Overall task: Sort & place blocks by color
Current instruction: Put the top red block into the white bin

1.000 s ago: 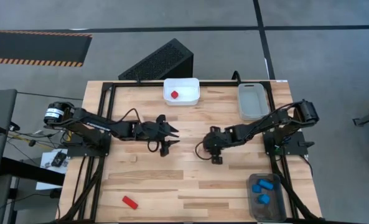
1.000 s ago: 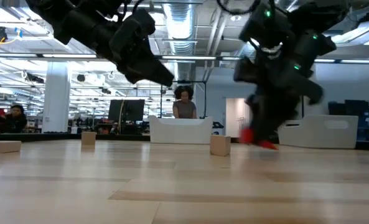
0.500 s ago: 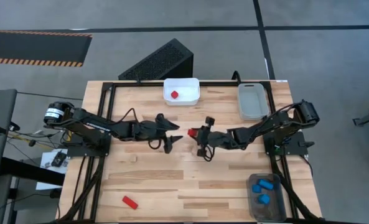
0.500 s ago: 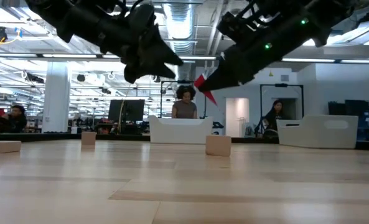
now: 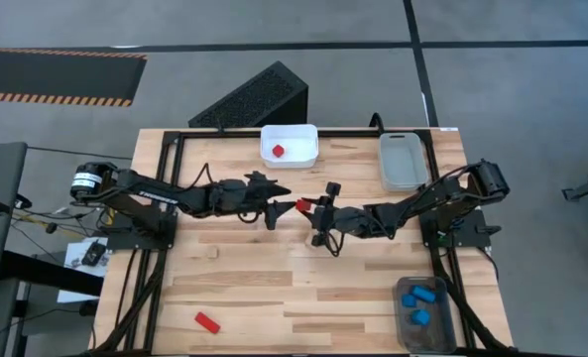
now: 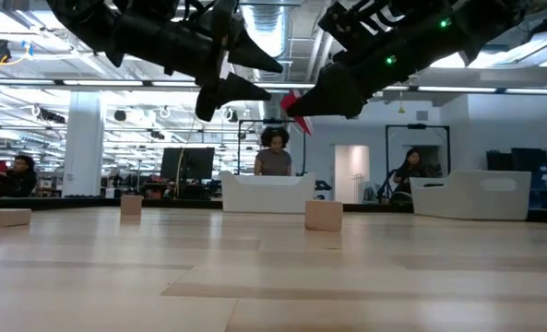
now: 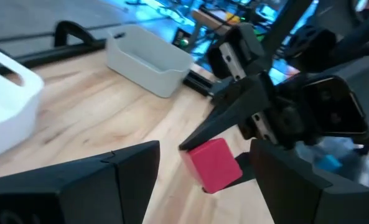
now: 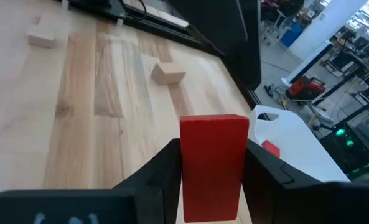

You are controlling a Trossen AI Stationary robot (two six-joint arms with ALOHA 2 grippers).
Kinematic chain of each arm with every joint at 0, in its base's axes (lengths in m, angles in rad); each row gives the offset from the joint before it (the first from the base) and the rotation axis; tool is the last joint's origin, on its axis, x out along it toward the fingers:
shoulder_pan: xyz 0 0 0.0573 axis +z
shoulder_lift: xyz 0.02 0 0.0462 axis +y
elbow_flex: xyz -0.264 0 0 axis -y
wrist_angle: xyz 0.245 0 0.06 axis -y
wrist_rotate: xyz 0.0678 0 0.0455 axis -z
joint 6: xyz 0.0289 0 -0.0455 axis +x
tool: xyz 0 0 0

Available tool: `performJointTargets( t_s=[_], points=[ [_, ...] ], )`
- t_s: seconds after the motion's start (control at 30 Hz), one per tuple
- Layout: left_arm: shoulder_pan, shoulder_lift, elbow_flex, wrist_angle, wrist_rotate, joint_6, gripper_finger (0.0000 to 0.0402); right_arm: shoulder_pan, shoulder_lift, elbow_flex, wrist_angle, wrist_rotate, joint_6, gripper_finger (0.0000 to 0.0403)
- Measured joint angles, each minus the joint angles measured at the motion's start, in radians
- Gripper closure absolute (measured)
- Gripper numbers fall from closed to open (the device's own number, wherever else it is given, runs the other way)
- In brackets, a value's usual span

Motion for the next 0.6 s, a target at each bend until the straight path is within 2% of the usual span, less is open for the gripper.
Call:
performJointTargets(
  t_s=[0.1,0.3,0.6],
  points=[
    [0.006,0.000,0.005,0.005,0.026,-0.019,0.0161,-0.001,0.000,0.000,0.009,0.000,-0.004,0.0257],
    [0.002,0.000,0.005,-0.026,0.026,-0.067,0.0161,-0.001,0.000,0.000,0.015,-0.004,-0.083,0.0254],
    [-0.005,0.006,0.005,-0.026,0.016,-0.108,0.0161,-0.008,-0.001,0.000,0.019,-0.009,-0.097,0.0254]
  ],
)
